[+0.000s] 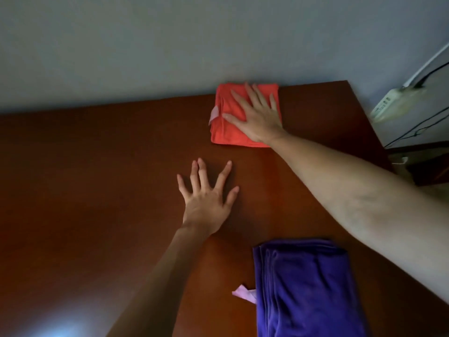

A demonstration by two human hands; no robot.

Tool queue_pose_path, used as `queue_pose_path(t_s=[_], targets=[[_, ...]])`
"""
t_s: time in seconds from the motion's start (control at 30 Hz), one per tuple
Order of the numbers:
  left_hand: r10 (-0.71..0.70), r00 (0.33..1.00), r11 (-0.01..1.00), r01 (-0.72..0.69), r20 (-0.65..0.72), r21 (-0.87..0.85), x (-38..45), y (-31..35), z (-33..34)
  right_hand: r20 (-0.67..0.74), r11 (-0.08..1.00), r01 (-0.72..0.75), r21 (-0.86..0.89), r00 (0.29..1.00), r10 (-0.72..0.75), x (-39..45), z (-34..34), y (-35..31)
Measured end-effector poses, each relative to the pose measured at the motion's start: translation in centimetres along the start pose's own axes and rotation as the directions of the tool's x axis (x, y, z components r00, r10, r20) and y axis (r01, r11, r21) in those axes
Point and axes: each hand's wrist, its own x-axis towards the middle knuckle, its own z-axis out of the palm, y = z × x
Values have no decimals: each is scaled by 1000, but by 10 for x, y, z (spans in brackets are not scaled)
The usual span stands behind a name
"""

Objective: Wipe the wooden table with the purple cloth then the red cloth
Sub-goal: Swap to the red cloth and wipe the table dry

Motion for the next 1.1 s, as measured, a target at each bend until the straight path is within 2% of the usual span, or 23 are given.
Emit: queue_pose_path(t_s=[0.17, 0.27, 0.33, 0.47, 0.53, 0.6, 0.7, 0.83, 0.97, 1.1], targets=[[-82, 997, 992, 82, -5, -97, -2, 10, -8, -64, 998, 62, 12, 996, -62, -84, 0, 26], [-130, 990, 975, 119, -51, -189, -11, 40, -13, -97, 996, 91, -19, 991, -92, -151, 4, 57], [-86, 995, 971, 70, -60, -230, -19, 70, -13, -140, 998, 61, -34, 988, -65, -195, 5, 78], [111, 994, 971, -111, -12, -213, -25, 121, 4, -202, 999, -8, -43, 979, -1, -266, 9, 115], [114, 993, 966, -118, -27, -229, -23, 131, 19, -198, 998, -44, -36, 979, 36, -273, 9, 121], [82, 995, 957, -94, -55, -275, -22, 134, 29, -175, 998, -54, -33, 983, 47, -267, 8, 121], [99, 994, 947, -107, -41, -303, -19, 131, 34, -128, 999, 14, -45, 992, -19, -247, 5, 127], [90, 993, 935, -112, -79, -337, -3, 131, 34, -78, 995, 92, -35, 992, -95, -176, -7, 143], [42, 999, 957, -48, -28, -287, 29, 146, 32, -47, 1000, -2, -14, 999, 2, -68, -22, 160], [88, 996, 988, -87, -3, -124, 36, 150, 36, -27, 994, -104, -21, 994, 104, 3, -33, 177]])
